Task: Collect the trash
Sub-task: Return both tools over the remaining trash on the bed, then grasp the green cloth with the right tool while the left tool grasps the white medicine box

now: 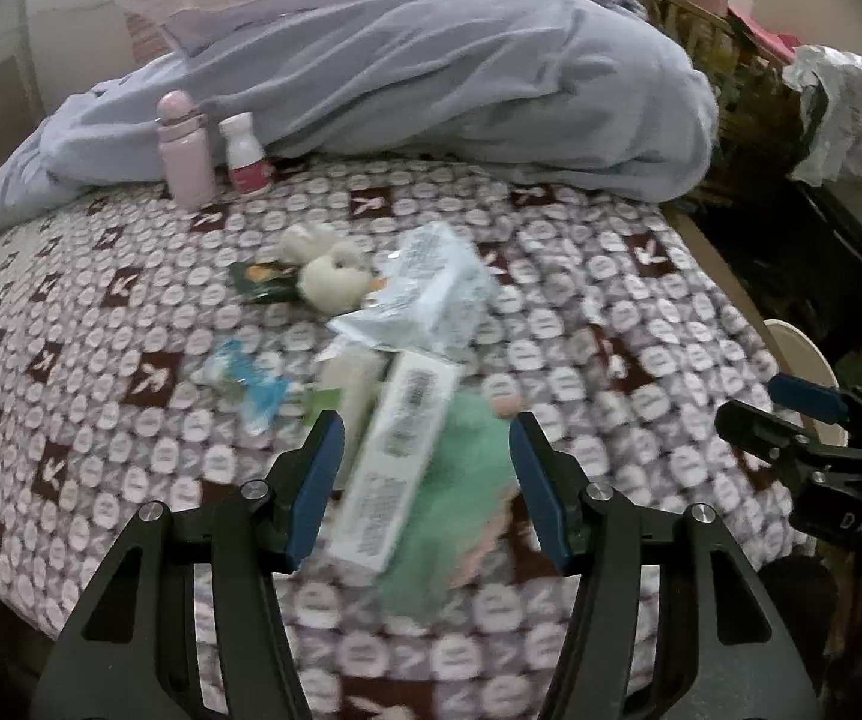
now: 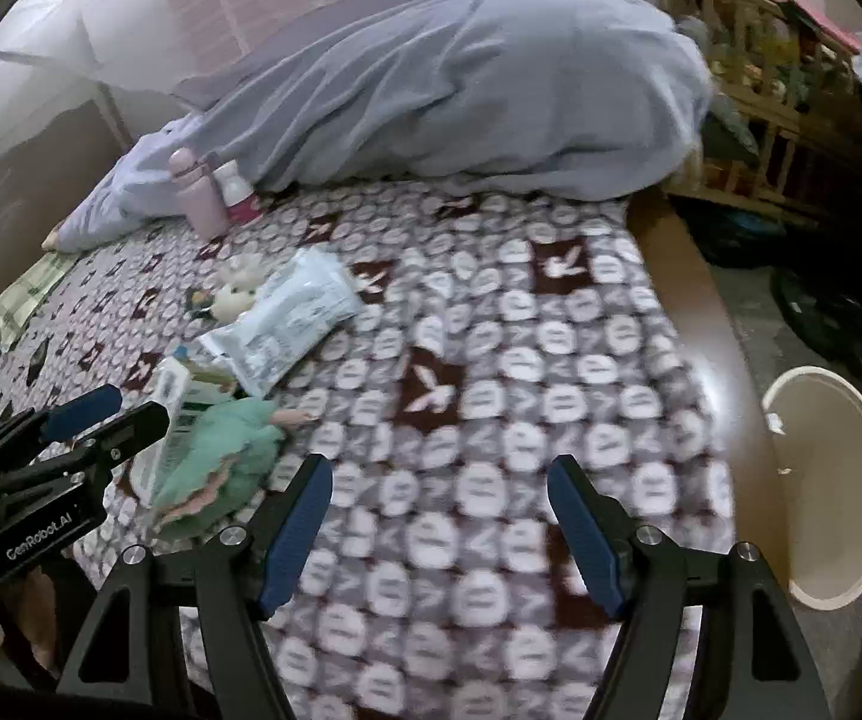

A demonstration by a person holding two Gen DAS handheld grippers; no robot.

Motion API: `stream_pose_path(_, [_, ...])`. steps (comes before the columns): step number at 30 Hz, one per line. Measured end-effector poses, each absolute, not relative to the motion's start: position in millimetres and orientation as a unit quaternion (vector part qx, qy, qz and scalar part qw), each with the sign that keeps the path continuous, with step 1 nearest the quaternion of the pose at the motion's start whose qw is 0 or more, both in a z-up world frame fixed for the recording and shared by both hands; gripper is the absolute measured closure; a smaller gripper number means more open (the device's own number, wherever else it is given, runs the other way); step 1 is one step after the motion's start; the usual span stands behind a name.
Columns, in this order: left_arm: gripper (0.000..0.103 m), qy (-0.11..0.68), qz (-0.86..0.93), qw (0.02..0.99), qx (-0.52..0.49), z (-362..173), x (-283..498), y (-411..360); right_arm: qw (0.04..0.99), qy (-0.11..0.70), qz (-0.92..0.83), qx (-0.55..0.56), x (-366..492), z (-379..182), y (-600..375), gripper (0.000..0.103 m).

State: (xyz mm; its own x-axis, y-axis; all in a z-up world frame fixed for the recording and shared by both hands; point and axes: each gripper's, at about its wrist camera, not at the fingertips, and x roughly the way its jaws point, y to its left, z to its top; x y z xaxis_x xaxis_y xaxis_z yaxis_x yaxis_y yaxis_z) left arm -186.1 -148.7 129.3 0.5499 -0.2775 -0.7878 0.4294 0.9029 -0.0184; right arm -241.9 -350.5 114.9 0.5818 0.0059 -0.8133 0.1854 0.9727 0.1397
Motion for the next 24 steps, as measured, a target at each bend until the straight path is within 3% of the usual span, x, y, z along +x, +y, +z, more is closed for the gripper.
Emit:
stream_pose_path(14, [0.047,0.469,-0.164,0.865,0.065,105.2,-167.8,-68.9,0.867,0.487,0.008,0.106,-220.3,91.9,-295.7,0.031])
stream_pose_path(24, [0.047,0.475,-0.171,0.861,0.052,103.5,-166.8,-57.7,0.836,0.513,0.068,0.183,-176.0,58.4,-268.1,0.031])
